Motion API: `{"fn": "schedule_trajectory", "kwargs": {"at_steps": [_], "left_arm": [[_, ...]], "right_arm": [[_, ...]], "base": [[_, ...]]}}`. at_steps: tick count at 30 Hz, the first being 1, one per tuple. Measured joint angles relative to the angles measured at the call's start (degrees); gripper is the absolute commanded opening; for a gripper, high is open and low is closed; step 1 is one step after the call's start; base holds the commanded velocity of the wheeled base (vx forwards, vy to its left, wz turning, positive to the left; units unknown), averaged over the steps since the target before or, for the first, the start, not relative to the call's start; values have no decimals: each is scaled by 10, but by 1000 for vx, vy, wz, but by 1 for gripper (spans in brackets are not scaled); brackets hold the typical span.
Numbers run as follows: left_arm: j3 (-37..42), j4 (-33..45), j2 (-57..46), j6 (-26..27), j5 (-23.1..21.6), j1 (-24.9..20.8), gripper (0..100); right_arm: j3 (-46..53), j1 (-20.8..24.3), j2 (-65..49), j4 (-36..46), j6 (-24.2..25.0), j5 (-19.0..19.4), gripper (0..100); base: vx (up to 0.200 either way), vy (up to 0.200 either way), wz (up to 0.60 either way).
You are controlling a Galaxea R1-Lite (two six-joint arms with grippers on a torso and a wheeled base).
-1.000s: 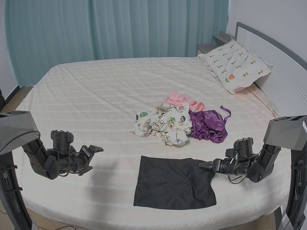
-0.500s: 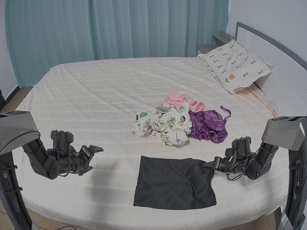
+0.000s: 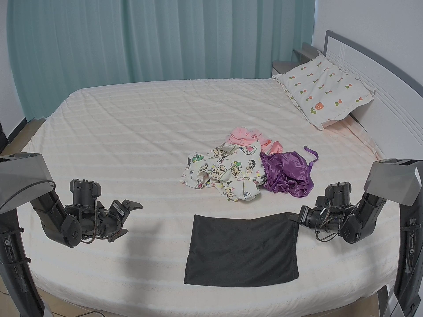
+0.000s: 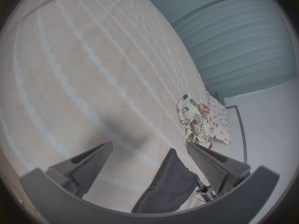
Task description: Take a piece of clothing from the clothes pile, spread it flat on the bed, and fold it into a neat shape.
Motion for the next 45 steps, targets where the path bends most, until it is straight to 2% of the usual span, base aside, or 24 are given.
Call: {"fn": "schedule_trajectory", "kwargs": {"at_steps": [1, 2, 10, 15, 23, 35, 36, 45], "left_arm": [[0, 0, 0, 0, 0, 0, 100], [0, 0, 0, 0, 0, 0, 100], [0, 0, 0, 0, 0, 0, 100], [0, 1, 0, 0, 0, -2, 100], [-1, 1, 2, 0, 0, -2, 100], [-1, 0, 2, 1, 0, -2, 100], [-1, 0, 2, 1, 0, -2, 100], [-1, 0, 2, 1, 0, -2, 100]], "right_arm": [[2, 0, 1, -1, -2, 0, 0], [3, 1, 1, -3, -3, 0, 100], [15, -3, -6, 0, -11, -1, 100], [49, -9, -24, -1, -68, 8, 100], [118, -12, -40, -3, -161, 63, 100], [138, 24, -30, -13, -168, 61, 100], [138, 26, -28, -13, -167, 61, 0], [144, 35, -17, -13, -173, 33, 0]], "base": [[0, 0, 0], [0, 0, 0], [0, 0, 0], [-200, 0, 0], [-175, 0, 0], [0, 0, 0], [0, 0, 0], [0, 0, 0]]}}
